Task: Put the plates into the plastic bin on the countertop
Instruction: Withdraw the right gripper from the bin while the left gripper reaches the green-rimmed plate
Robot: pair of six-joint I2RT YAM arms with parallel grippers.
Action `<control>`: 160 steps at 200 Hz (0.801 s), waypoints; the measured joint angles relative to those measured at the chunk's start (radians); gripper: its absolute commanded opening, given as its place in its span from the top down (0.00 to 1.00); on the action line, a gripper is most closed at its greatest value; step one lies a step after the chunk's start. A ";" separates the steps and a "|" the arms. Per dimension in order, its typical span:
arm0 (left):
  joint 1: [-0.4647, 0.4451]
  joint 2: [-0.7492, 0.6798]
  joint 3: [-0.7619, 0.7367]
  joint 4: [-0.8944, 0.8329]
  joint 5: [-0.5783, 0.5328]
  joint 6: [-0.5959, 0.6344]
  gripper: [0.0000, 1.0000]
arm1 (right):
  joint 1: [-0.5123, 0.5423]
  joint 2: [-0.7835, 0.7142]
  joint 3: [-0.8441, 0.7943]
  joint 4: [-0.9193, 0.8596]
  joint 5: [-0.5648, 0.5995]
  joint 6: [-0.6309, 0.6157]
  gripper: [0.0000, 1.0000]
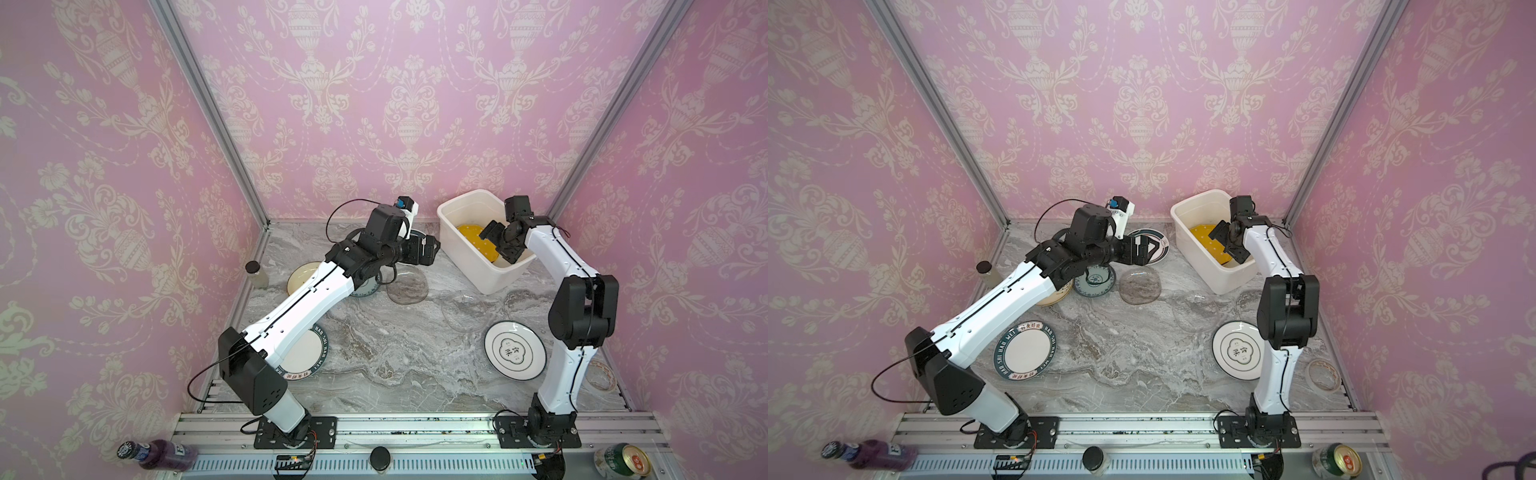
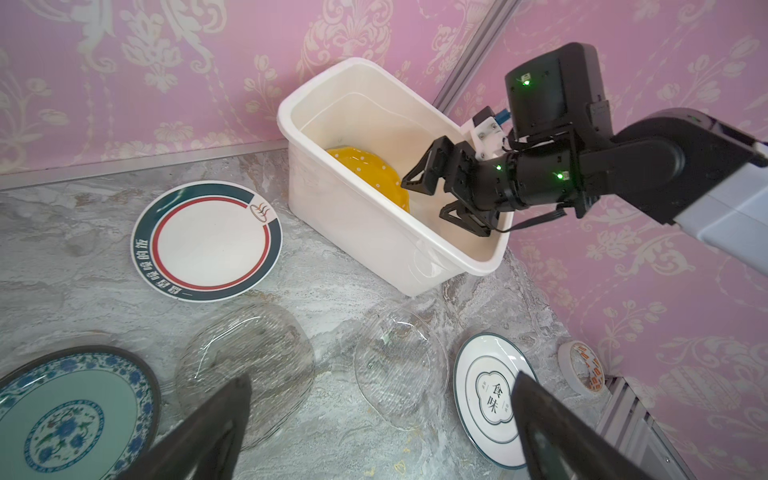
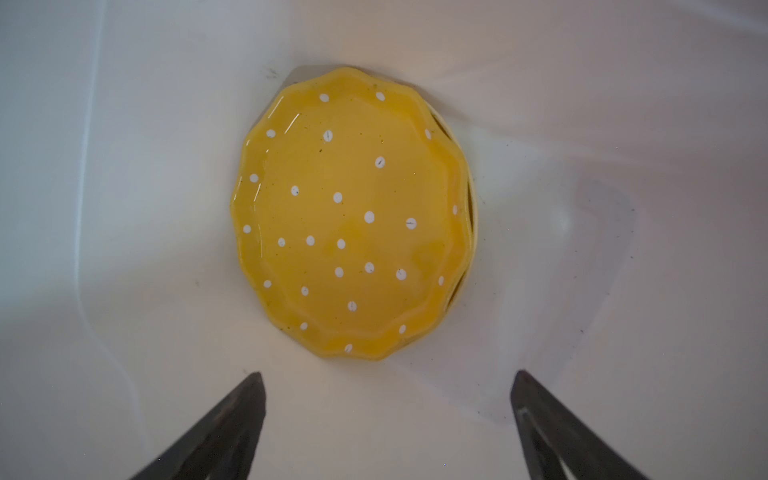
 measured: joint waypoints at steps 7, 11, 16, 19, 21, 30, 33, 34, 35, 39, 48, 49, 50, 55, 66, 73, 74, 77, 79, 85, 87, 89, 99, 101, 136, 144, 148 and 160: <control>0.020 -0.018 0.000 -0.012 0.003 -0.031 0.01 | 0.006 -0.035 -0.007 0.000 0.005 -0.014 0.08; 0.034 -0.026 0.000 -0.019 0.005 -0.051 0.01 | 0.010 -0.059 -0.011 0.000 0.007 -0.025 0.08; 0.055 -0.036 0.000 -0.028 0.014 -0.077 0.01 | 0.015 -0.087 -0.016 0.003 0.009 -0.034 0.08; 0.069 -0.042 0.000 -0.033 0.023 -0.098 0.01 | 0.019 -0.109 -0.021 0.006 0.011 -0.044 0.08; 0.080 -0.045 0.000 -0.038 0.028 -0.109 0.01 | 0.023 -0.120 -0.024 0.007 0.011 -0.049 0.08; 0.126 -0.055 0.000 -0.059 0.050 -0.155 0.01 | 0.037 -0.181 -0.039 0.015 0.013 -0.072 0.08; 0.138 -0.058 0.000 -0.067 0.058 -0.168 0.01 | 0.042 -0.199 -0.044 0.019 0.013 -0.080 0.09; 0.142 -0.058 0.000 -0.069 0.059 -0.171 0.01 | 0.044 -0.206 -0.047 0.021 0.012 -0.084 0.08; 0.148 -0.059 0.000 -0.072 0.061 -0.177 0.01 | 0.045 -0.211 -0.048 0.021 0.012 -0.085 0.08; 0.165 -0.061 0.000 -0.084 0.068 -0.191 0.01 | 0.053 -0.241 -0.057 0.027 0.013 -0.099 0.09; 0.192 -0.062 0.000 -0.112 0.072 -0.214 0.01 | 0.071 -0.301 -0.079 0.038 0.010 -0.126 0.09; 0.193 -0.062 0.000 -0.114 0.072 -0.215 0.01 | 0.074 -0.311 -0.082 0.039 0.008 -0.129 0.09; 0.196 -0.063 0.000 -0.119 0.072 -0.217 0.01 | 0.075 -0.316 -0.084 0.040 0.008 -0.130 0.09; 0.200 -0.064 -0.002 -0.132 0.072 -0.224 0.01 | 0.083 -0.348 -0.100 0.050 0.002 -0.143 0.09; 0.202 -0.076 -0.015 -0.155 0.076 -0.239 0.01 | 0.102 -0.419 -0.138 0.070 -0.021 -0.168 0.11; 0.202 -0.089 -0.031 -0.168 0.080 -0.245 0.01 | 0.110 -0.461 -0.169 0.085 -0.042 -0.182 0.11; 0.202 -0.091 -0.032 -0.169 0.080 -0.246 0.01 | 0.112 -0.469 -0.176 0.089 -0.046 -0.183 0.11; 0.202 -0.100 -0.042 -0.173 0.082 -0.248 0.01 | 0.114 -0.486 -0.192 0.096 -0.055 -0.185 0.11; 0.202 -0.105 -0.048 -0.174 0.085 -0.250 0.01 | 0.116 -0.499 -0.203 0.103 -0.062 -0.188 0.11; 0.204 -0.122 -0.066 -0.180 0.089 -0.256 0.01 | 0.121 -0.536 -0.240 0.117 -0.081 -0.196 0.11; 0.204 -0.129 -0.074 -0.180 0.091 -0.256 0.01 | 0.122 -0.546 -0.252 0.122 -0.088 -0.200 0.11; 0.206 -0.136 -0.080 -0.181 0.093 -0.258 0.01 | 0.123 -0.553 -0.261 0.126 -0.092 -0.201 0.11; 0.212 -0.171 -0.115 -0.182 0.101 -0.263 0.01 | 0.132 -0.606 -0.322 0.144 -0.124 -0.210 0.11; 0.215 -0.178 -0.122 -0.183 0.102 -0.264 0.01 | 0.134 -0.615 -0.334 0.149 -0.130 -0.210 0.11; 0.237 -0.252 -0.172 -0.223 0.106 -0.266 0.01 | 0.163 -0.719 -0.453 0.151 -0.212 -0.214 0.12; 0.238 -0.256 -0.174 -0.236 0.109 -0.266 0.01 | 0.169 -0.733 -0.469 0.152 -0.229 -0.213 0.12; 0.239 -0.256 -0.175 -0.244 0.110 -0.266 0.01 | 0.173 -0.741 -0.480 0.154 -0.239 -0.209 0.13; 0.240 -0.255 -0.178 -0.266 0.115 -0.263 0.01 | 0.186 -0.772 -0.531 0.175 -0.265 -0.196 0.13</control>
